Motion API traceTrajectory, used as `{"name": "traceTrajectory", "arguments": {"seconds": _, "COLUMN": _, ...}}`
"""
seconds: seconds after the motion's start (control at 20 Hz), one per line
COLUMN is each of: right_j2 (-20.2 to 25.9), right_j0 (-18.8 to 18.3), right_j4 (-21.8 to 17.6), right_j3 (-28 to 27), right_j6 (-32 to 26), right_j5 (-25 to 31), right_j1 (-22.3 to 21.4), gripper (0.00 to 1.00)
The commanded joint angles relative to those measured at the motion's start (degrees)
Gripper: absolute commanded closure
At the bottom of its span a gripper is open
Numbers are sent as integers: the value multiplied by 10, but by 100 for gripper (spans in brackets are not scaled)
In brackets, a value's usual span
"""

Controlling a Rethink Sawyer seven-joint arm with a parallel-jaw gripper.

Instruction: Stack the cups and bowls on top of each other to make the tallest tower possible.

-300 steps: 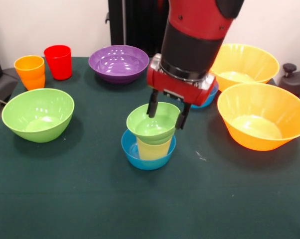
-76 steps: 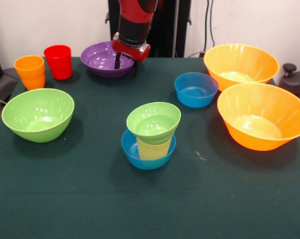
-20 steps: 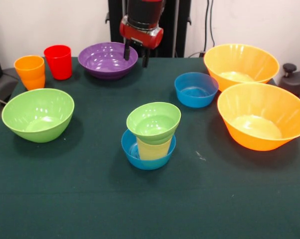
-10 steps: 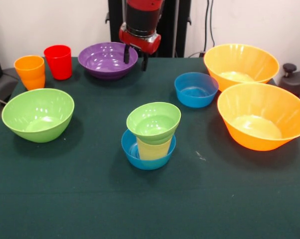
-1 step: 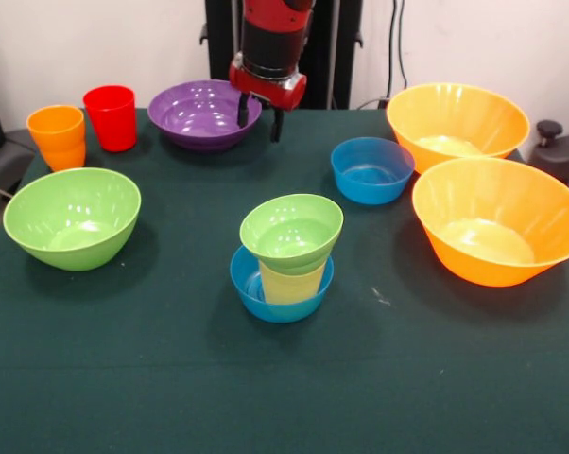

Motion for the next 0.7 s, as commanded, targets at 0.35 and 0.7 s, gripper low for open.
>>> {"name": "traceTrajectory", "arguments": {"seconds": 0.35, "right_j2": 30, "right_j0": 13, "right_j4": -16, "right_j3": -49, "right_j6": 59, "right_j5": -55, "right_j1": 49, "gripper": 0}}
{"name": "traceTrajectory", "arguments": {"seconds": 0.7, "right_j2": 11, "right_j0": 23, "right_j4": -14, "right_j3": -56, "right_j6": 50, "right_j5": -42, "right_j1": 48, "gripper": 0}}
